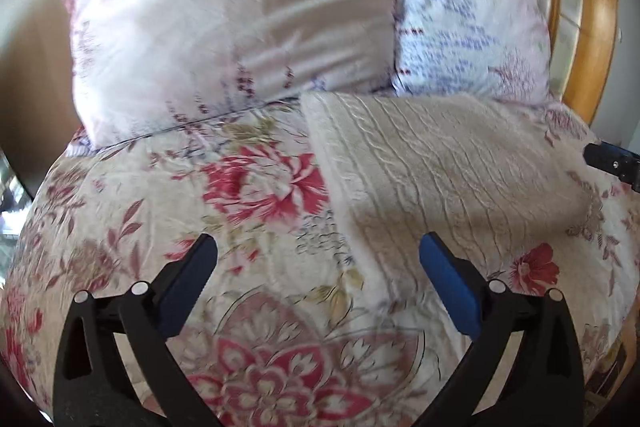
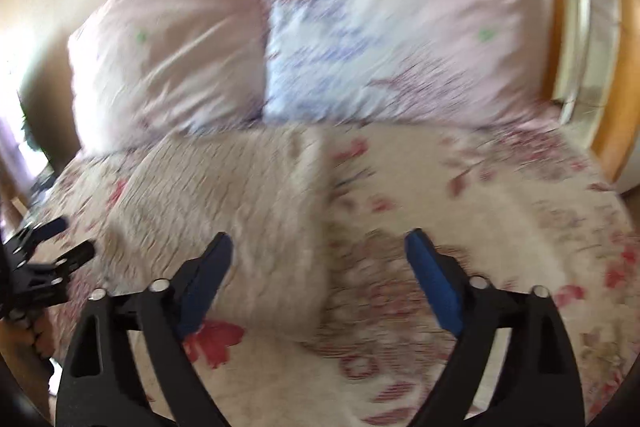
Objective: Fold small clothes
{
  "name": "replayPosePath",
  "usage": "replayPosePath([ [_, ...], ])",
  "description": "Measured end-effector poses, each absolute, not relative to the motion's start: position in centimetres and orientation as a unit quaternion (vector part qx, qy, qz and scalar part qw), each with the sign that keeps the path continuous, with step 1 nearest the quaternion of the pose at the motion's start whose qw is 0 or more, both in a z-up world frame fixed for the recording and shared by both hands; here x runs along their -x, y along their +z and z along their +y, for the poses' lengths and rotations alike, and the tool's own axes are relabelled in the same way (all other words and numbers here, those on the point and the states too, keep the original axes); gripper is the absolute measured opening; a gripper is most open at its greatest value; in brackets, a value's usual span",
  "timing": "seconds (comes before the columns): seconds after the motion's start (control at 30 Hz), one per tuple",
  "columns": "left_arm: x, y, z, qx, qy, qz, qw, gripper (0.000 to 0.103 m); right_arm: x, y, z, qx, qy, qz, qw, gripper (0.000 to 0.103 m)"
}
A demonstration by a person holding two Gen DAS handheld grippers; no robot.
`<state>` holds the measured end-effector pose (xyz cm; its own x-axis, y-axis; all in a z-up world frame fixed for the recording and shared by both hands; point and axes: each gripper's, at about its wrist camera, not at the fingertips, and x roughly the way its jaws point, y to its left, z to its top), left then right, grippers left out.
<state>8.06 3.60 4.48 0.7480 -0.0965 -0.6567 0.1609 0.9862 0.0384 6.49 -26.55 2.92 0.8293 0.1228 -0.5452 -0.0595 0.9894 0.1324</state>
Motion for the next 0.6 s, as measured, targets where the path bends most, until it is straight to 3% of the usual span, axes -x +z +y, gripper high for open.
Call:
replayPosePath([
  [0.23, -6.0, 3.4, 5.3, 0.028, -0.057, 0.382, 0.922, 0.101, -3.8, 2.4, -26.3, -0.052, 0.004, 0.273, 0.961, 0.102],
  [0.6, -5.1, 0.6, 1.0, -0.024, -0.02, 0.433, 0.901, 0.101, -3.2, -1.4, -21.5, -0.064, 0.036, 0.342, 0.937, 0.102],
])
